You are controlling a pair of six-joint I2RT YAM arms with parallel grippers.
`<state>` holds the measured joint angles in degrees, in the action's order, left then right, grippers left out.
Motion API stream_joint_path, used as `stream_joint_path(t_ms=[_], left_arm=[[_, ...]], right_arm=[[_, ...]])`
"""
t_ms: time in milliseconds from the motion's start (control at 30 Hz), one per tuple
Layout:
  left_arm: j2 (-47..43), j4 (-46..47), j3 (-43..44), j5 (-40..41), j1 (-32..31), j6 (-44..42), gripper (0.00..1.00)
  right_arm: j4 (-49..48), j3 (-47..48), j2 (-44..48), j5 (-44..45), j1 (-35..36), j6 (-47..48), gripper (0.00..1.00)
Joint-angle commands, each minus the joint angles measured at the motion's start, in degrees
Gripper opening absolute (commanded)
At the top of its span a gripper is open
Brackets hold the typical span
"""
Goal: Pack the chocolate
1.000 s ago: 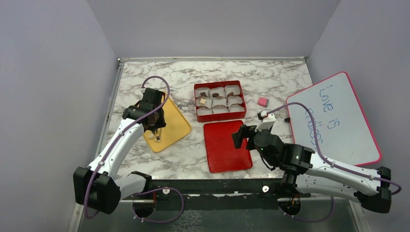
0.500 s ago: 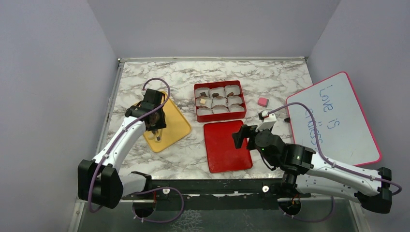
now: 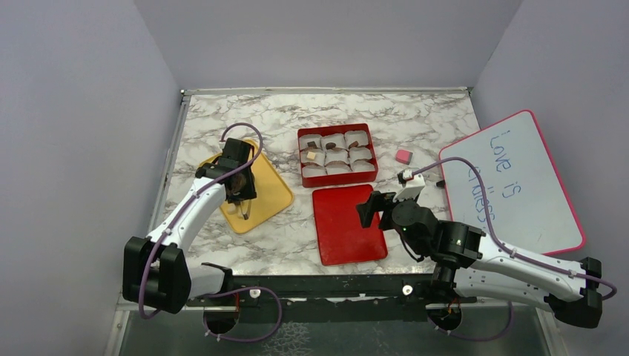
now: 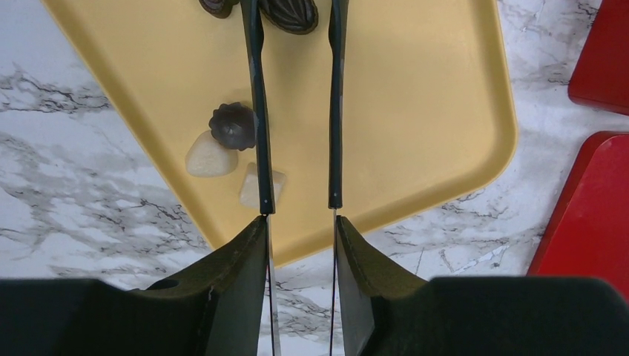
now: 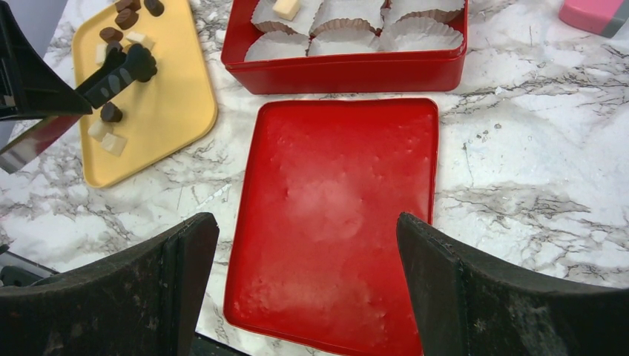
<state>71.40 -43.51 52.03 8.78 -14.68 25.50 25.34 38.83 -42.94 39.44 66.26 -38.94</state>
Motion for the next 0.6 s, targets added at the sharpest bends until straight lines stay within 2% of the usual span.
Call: stream_joint_path(t_ms=[0, 300, 567], left_arm=[[0.77, 1.84, -0.15, -2.49, 0.44, -0.63, 0.36], [0.17, 2.06, 2.00, -4.78, 0.44, -3.79, 0.23], [0.37, 2.10, 2.58, -5.38, 0.44, -4.90, 0.21]], right_arm=[[-0.88, 0.31, 0.57, 0.72, -0.17, 0.18, 0.96], [-2.22, 0.43, -0.39, -0.01, -0.12, 0.53, 0.96], [-2.29, 1.07, -0.96, 0.01, -0.17, 0.88, 0.96]])
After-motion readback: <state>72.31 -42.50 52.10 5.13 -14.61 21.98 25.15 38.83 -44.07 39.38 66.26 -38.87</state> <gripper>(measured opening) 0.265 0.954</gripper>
